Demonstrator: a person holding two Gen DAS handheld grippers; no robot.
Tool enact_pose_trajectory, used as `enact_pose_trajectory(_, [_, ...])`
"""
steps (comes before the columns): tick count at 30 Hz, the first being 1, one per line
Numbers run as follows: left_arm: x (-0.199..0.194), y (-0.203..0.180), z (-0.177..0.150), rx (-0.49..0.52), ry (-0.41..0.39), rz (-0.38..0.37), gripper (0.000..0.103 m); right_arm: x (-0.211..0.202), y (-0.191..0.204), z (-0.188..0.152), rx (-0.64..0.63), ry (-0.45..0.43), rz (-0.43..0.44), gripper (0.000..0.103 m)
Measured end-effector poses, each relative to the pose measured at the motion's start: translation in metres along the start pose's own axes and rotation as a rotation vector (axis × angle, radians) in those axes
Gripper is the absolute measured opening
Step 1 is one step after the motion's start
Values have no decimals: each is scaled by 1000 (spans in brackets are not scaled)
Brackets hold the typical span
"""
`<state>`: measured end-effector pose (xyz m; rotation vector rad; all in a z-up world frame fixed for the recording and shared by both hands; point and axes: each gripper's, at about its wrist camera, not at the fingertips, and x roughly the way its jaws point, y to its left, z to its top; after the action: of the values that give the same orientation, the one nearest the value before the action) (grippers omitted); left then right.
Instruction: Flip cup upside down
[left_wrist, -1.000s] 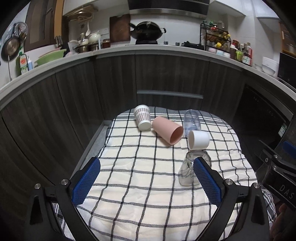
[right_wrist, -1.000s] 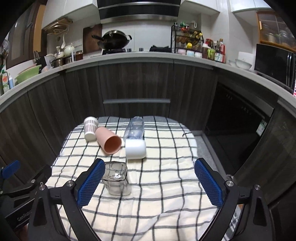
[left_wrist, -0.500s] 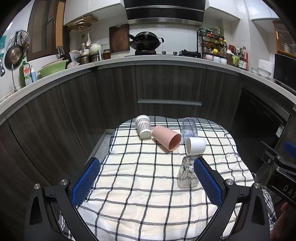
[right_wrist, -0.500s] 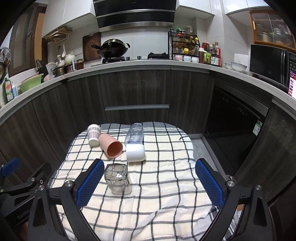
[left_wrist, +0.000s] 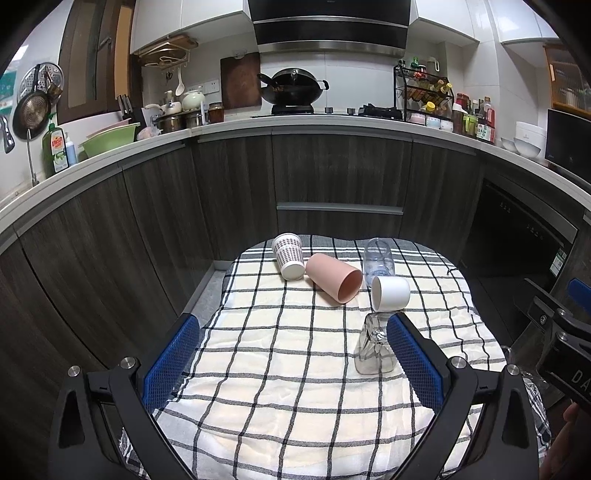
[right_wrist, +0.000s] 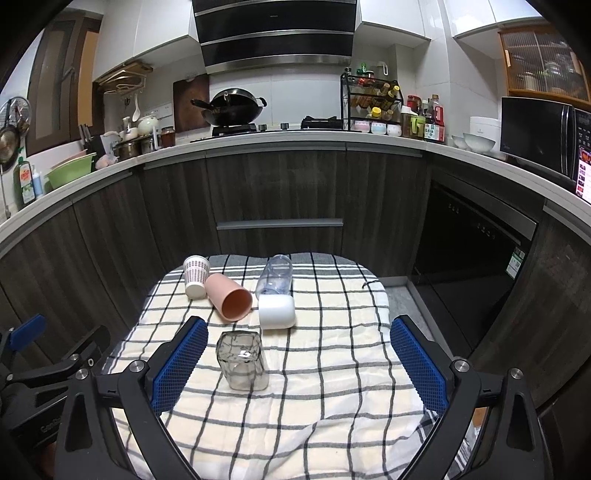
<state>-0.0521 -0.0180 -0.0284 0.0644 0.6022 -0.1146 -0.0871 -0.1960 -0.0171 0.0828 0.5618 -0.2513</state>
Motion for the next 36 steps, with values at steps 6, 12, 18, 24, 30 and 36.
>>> enact_pose_trajectory(6, [-5,0,0,0,-6,0,103,-5,1,3,-3,-12,3,100])
enact_pose_trajectory(12, [-5,1,0,-3,1,-3,103,-7,2,4,-7,-17,6,100])
enact_pose_trajectory(18, [-4,3,2,-4,4,-5,103,-7,2,5,-5,-11,9,100])
enact_pose_trajectory(24, [-4,3,2,-6,5,-5,103,-6,2,5,-7,-14,8,100])
enact_pose_trajectory(30, [-3,3,2,-1,8,-14,103,-6,2,5,-10,-15,8,100])
enact_pose_trajectory(36, [-3,3,0,-1,0,-1,103,-6,2,4,-7,-12,7,100])
